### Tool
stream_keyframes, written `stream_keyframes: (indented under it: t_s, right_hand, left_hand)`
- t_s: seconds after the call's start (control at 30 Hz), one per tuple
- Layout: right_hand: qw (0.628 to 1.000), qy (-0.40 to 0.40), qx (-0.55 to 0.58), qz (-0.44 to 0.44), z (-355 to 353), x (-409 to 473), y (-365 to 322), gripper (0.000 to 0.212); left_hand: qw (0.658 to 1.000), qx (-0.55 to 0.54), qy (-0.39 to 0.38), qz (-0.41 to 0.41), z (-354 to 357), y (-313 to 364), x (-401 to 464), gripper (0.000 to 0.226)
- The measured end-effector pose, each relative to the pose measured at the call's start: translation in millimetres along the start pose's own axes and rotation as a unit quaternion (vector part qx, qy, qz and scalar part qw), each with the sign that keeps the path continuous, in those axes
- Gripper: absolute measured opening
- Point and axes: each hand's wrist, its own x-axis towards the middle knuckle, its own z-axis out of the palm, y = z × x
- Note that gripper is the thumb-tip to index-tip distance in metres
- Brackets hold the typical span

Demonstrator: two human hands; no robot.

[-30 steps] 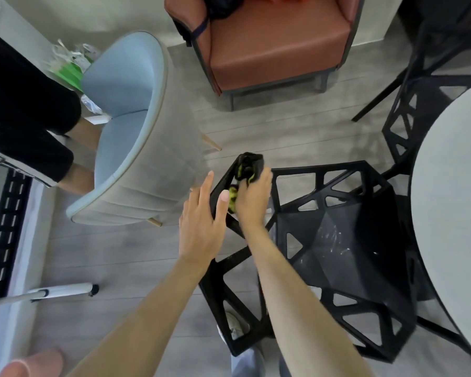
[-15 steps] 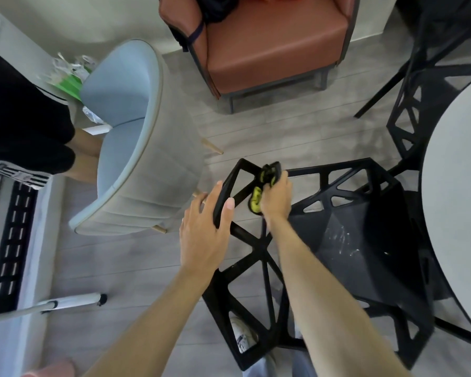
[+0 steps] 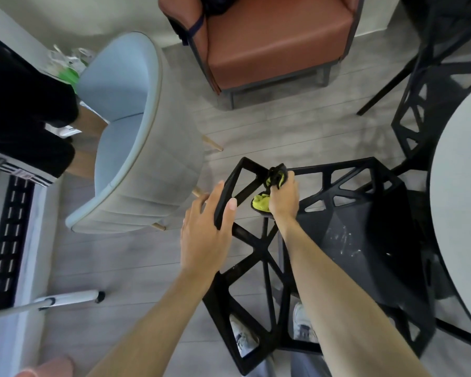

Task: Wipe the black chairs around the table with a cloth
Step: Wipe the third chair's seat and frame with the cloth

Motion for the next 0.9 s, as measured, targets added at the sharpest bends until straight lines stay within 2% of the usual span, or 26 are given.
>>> stream_keyframes:
  t_s: [0.1, 0.17, 0.23, 0.3, 0.43, 0.57, 0.63, 0.7, 0.8, 0.9]
  right_hand:
    - [0.998, -0.016, 0.049, -0.036, -2.4, -17.7, -8.6, 0.020]
    - [0.990, -0.054, 0.088, -0.098, -8.4, -53.7, -19.6, 0.031]
    - [0.977, -0.096, 0.078, -0.175, -16.7, -94.9, -23.1, 0.030]
    - [0.967, -0.118, 0.068, -0.214, -22.0, -126.5, -17.4, 0.028]
    - [0.972, -0.104, 0.054, -0.202, -16.0, -123.0, -7.8, 0.033]
    - [0.996, -0.020, 0.076, -0.051, -1.8, -50.8, -17.3, 0.025]
    - [0.997, -0.015, 0.066, -0.022, -2.2, -34.7, -18.1, 0.021]
    - [0.993, -0.045, 0.079, -0.070, -7.5, -56.7, -23.1, 0.027]
    - [0.969, -0.105, 0.088, -0.204, -20.6, -130.4, -21.0, 0.029]
    - [0.962, -0.154, 0.066, -0.217, -32.3, -181.3, 6.4, 0.035]
  left_hand:
    - [1.000, 0.003, 0.007, 0.006, 0.1, -1.5, 0.1, 0.079]
    - [1.000, -0.006, 0.014, 0.015, -0.3, -3.7, -1.5, 0.073]
    - [0.998, -0.048, 0.023, 0.019, -0.2, -6.0, -4.0, 0.059]
    - [0.995, -0.101, 0.026, 0.010, -0.6, -7.4, -6.0, 0.053]
    - [0.990, -0.143, 0.017, 0.006, -1.6, -10.0, -4.6, 0.054]
    - [0.991, -0.133, 0.010, 0.009, -0.4, -8.7, -2.8, 0.059]
    - [0.991, -0.135, 0.014, 0.013, -0.4, -9.1, -2.9, 0.059]
    - [0.990, -0.140, 0.010, 0.015, -1.0, -10.7, -1.9, 0.057]
    - [0.989, -0.149, 0.009, 0.003, -3.0, -10.1, -2.5, 0.057]
    - [0.987, -0.164, -0.003, 0.001, -5.0, -8.3, -3.1, 0.057]
